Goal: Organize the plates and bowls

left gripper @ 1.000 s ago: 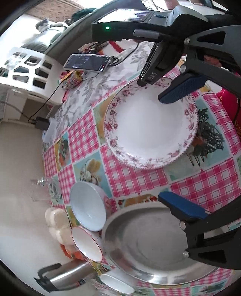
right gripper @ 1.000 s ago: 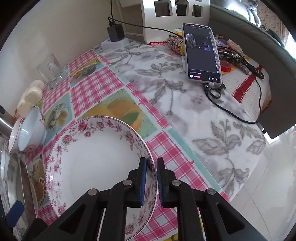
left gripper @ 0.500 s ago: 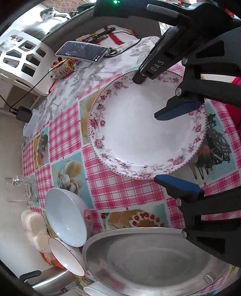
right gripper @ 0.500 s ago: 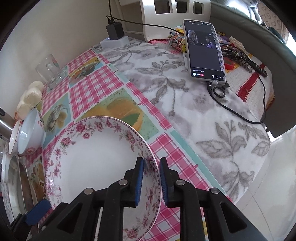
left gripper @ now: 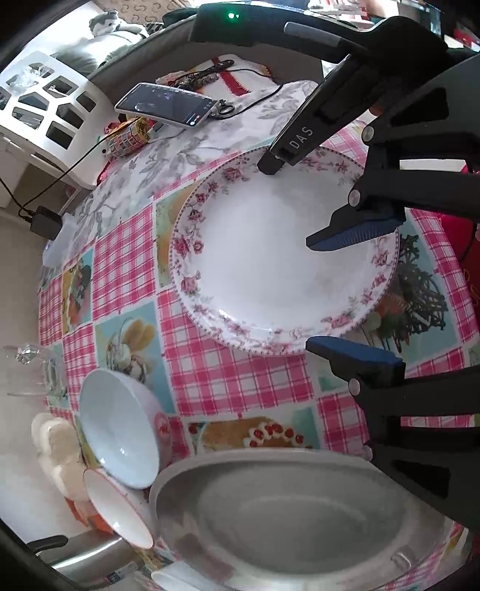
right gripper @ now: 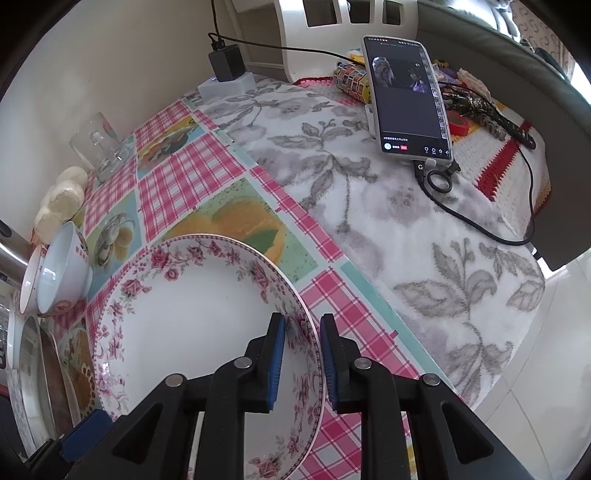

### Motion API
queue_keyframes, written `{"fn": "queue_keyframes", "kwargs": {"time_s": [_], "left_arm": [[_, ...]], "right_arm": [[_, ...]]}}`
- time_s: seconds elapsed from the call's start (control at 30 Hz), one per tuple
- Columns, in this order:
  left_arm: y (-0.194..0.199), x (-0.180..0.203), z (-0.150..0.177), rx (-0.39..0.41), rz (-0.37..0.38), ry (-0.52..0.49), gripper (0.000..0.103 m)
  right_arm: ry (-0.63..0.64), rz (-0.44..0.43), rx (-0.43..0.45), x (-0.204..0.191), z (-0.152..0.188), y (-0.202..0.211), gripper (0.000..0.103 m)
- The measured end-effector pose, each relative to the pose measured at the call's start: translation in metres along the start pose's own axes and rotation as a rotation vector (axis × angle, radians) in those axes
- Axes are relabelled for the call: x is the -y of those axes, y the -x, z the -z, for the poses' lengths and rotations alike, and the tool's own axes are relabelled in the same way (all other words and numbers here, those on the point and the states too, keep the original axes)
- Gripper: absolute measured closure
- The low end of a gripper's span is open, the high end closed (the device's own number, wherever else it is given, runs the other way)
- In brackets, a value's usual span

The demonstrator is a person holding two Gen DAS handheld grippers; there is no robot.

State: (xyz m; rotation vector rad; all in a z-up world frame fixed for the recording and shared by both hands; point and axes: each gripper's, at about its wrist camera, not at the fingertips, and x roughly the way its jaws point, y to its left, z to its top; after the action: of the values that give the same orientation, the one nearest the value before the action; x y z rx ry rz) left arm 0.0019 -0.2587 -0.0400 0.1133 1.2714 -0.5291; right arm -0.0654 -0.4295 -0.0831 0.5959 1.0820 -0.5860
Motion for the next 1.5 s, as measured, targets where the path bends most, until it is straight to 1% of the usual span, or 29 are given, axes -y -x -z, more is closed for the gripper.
{"fn": "queue_keyframes", "kwargs": {"time_s": [0.13, 0.23, 0.3, 0.43, 0.5, 0.6, 0.73, 0.83, 1.0, 1.17, 1.27, 1.33, 1.4, 1.5], "left_arm": [[-0.01, -0.009, -0.001, -0.026, -0.052, 0.024, 0.054], [-0.019, -0.01, -0.003, -0.039, -0.044, 0.027, 0.056], [-0.024, -0.01, -0.004, -0.045, -0.047, 0.03, 0.062], [-0.033, -0.013, -0.008, -0.05, -0.053, 0.049, 0.067], [-0.038, -0.015, -0.01, -0.048, -0.057, 0.06, 0.072], [-0.039, -0.02, -0.014, -0.032, -0.043, 0.087, 0.074], [-0.039, -0.022, -0.017, -0.014, -0.04, 0.092, 0.074], [-0.041, -0.025, -0.021, -0.004, -0.019, 0.107, 0.074], [-0.04, -0.028, -0.022, 0.001, -0.012, 0.115, 0.075], [-0.044, -0.025, -0.024, 0.008, -0.001, 0.118, 0.075], [-0.043, -0.025, -0.024, 0.012, 0.005, 0.119, 0.077], [-0.043, -0.028, -0.023, 0.012, 0.023, 0.13, 0.079], [-0.042, -0.032, -0.023, 0.01, 0.057, 0.149, 0.083], [-0.042, -0.036, -0.022, 0.009, 0.081, 0.165, 0.084]], "right_arm": [[0.0, 0.0, 0.0, 0.0, 0.0, -0.001, 0.082], [0.0, -0.001, -0.002, 0.0, 0.0, -0.001, 0.081], [0.001, -0.001, -0.002, 0.0, 0.0, -0.001, 0.081], [0.003, -0.01, -0.003, 0.0, 0.0, -0.002, 0.081], [0.0, -0.019, -0.004, 0.0, 0.0, -0.003, 0.081], [-0.008, -0.039, -0.01, 0.002, 0.0, -0.004, 0.081], [-0.02, -0.07, -0.018, 0.003, -0.001, -0.006, 0.08], [-0.025, -0.091, -0.022, 0.004, -0.001, -0.007, 0.078], [-0.053, -0.124, -0.028, 0.008, 0.0, -0.009, 0.077], [-0.053, -0.128, -0.026, 0.008, 0.0, -0.01, 0.077], [-0.057, -0.134, -0.026, 0.008, 0.001, -0.01, 0.077], [-0.075, -0.147, -0.026, 0.012, 0.0, -0.01, 0.079], [-0.09, -0.158, -0.024, 0.016, 0.001, -0.01, 0.081], [-0.105, -0.171, -0.021, 0.018, 0.001, -0.01, 0.082]]}}
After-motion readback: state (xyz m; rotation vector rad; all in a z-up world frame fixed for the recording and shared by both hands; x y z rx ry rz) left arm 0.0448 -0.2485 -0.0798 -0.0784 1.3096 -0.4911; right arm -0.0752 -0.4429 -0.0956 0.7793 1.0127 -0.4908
